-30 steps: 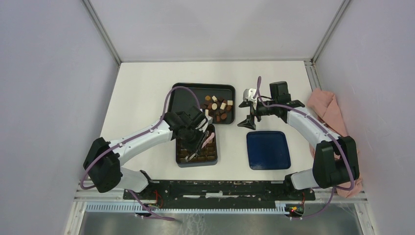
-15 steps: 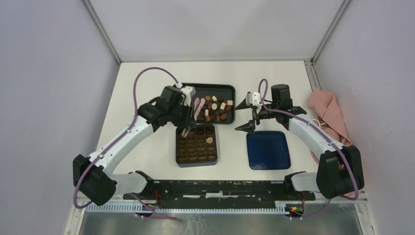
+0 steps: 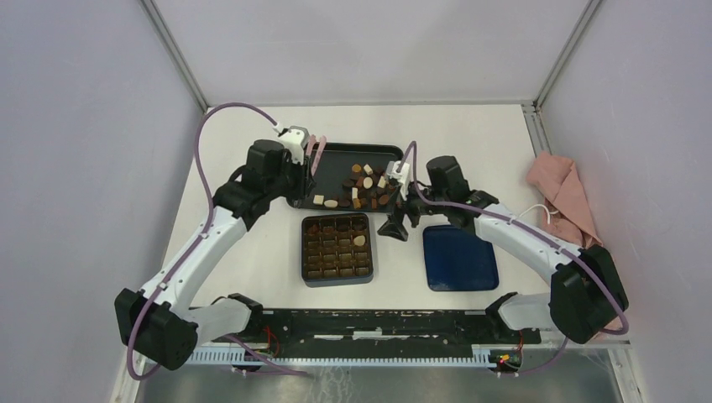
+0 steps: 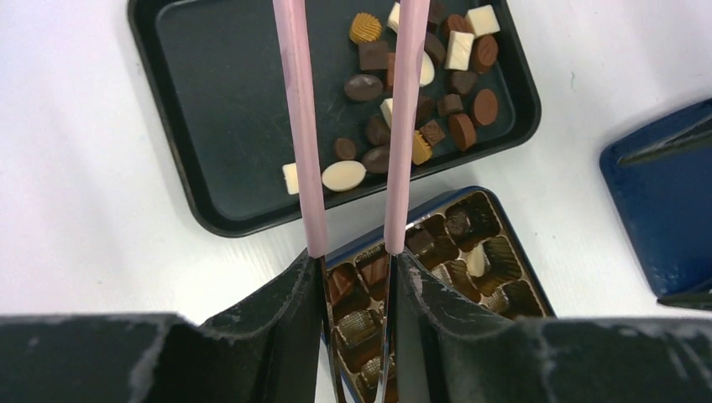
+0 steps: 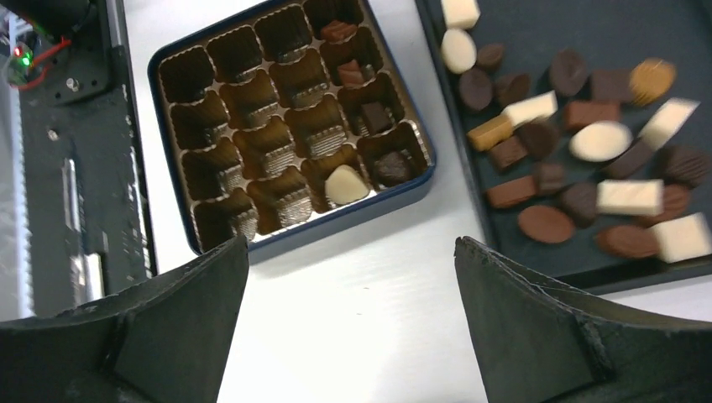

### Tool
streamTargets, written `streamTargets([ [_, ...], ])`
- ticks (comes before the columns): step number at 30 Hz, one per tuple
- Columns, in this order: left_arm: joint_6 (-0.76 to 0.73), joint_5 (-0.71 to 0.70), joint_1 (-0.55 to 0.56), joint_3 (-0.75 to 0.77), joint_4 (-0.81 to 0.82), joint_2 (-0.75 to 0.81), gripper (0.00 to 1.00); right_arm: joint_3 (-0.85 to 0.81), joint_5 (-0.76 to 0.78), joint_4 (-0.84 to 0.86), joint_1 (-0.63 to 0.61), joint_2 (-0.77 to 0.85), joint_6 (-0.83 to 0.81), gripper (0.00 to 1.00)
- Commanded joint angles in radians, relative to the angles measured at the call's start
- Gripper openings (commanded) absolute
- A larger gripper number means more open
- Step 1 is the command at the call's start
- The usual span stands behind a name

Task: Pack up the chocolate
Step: Adjust the packing box at the center of the board.

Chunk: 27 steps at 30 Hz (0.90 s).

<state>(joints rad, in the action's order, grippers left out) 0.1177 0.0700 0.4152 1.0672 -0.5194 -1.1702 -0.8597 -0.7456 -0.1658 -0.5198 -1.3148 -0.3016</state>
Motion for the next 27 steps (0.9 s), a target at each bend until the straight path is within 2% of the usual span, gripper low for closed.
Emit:
streamTargets([
  [1, -0.080, -0.056, -0.013, -0.045, 0.133, 0.061, 0.39, -0.019, 0.279, 0.043, -0.078, -0.056, 0.378, 0.98],
  [4, -0.084, -0.066, -0.018, -0.087, 0.155, 0.074, 0.39, -0.016, 0.328, 0.077, -0.107, -0.100, 0.519, 0.97],
  [7, -0.085, -0.067, -0.022, -0.105, 0.148, 0.076, 0.39, -0.044, 0.338, 0.075, -0.130, -0.165, 0.577, 0.74],
  [9, -0.088, -0.094, -0.023, -0.106, 0.141, 0.080, 0.39, -0.061, 0.352, 0.080, -0.139, -0.205, 0.610, 0.55],
  [10, -0.089, -0.110, -0.023, -0.109, 0.141, 0.087, 0.38, -0.074, 0.362, 0.080, -0.142, -0.225, 0.625, 0.48],
  [11, -0.090, -0.118, -0.024, -0.113, 0.145, 0.095, 0.38, -0.084, 0.378, 0.081, -0.146, -0.242, 0.641, 0.45],
  [15, -0.092, -0.141, -0.023, -0.122, 0.147, 0.114, 0.38, -0.121, 0.403, 0.090, -0.153, -0.308, 0.694, 0.40],
  [22, -0.096, -0.144, -0.024, -0.124, 0.148, 0.120, 0.38, -0.161, 0.397, 0.102, -0.160, -0.356, 0.749, 0.42],
  [27, -0.097, -0.135, -0.026, -0.124, 0.147, 0.116, 0.38, -0.205, 0.508, 0.032, -0.179, -0.401, 0.734, 0.41],
])
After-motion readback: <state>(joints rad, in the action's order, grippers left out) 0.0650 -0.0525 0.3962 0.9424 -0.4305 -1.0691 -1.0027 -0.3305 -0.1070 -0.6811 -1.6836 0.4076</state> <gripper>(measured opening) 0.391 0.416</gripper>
